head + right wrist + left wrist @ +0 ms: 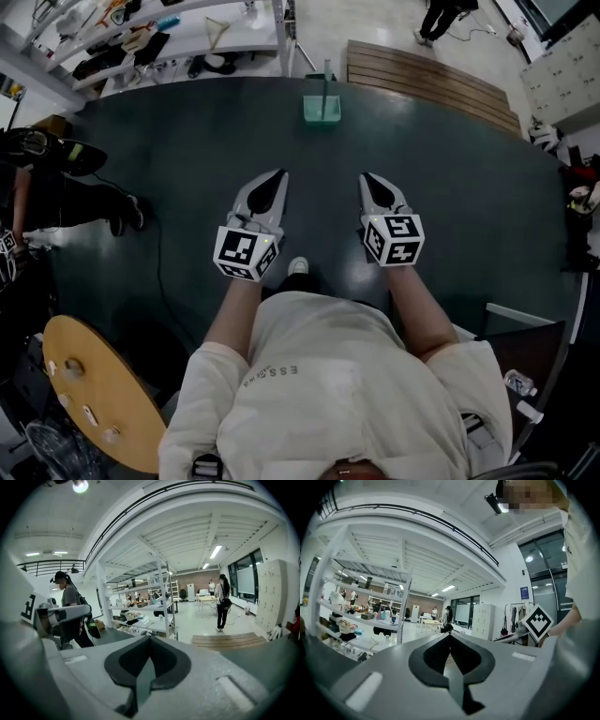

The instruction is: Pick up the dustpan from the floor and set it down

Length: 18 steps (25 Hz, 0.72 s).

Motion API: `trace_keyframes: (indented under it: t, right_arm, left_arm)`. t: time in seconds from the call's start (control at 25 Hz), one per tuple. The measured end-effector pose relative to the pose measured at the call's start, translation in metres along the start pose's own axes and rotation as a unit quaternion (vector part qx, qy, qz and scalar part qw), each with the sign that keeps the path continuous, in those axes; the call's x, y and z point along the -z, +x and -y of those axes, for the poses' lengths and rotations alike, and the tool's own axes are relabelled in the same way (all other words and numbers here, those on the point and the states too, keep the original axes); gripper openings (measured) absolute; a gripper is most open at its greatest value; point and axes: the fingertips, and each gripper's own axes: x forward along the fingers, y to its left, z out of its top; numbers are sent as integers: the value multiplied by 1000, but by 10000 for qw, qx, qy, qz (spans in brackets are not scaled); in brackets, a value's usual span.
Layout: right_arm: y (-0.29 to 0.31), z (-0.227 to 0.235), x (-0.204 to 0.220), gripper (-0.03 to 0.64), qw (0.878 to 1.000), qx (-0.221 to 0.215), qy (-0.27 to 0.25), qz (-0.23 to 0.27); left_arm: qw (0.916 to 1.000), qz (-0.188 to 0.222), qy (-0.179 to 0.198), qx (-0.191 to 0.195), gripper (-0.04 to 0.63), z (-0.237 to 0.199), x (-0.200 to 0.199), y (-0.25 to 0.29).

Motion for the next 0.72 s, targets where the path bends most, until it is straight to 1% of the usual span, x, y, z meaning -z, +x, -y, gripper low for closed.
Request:
trace_keyframes:
  t: [0.12,0.28,0.4,0.72]
  right_arm:
    - [-26,-3,3,-8,9999,-44,-123,11]
    - [-52,-8,9,-8,9998,-27,-217,33]
    - [-68,-7,10,-8,9998,7,-187,121]
    - [-85,-13,5,-9,9996,27,-123,255]
  left_arm:
    - [9999,81,-61,-74,15,17,-2,-15]
    - [9992,215,-319,-139,15,33,0,-36]
    - [9993,223,-292,-108,15,47,5,-46]
    - [9994,186,-288,-59,16,56,0,-54]
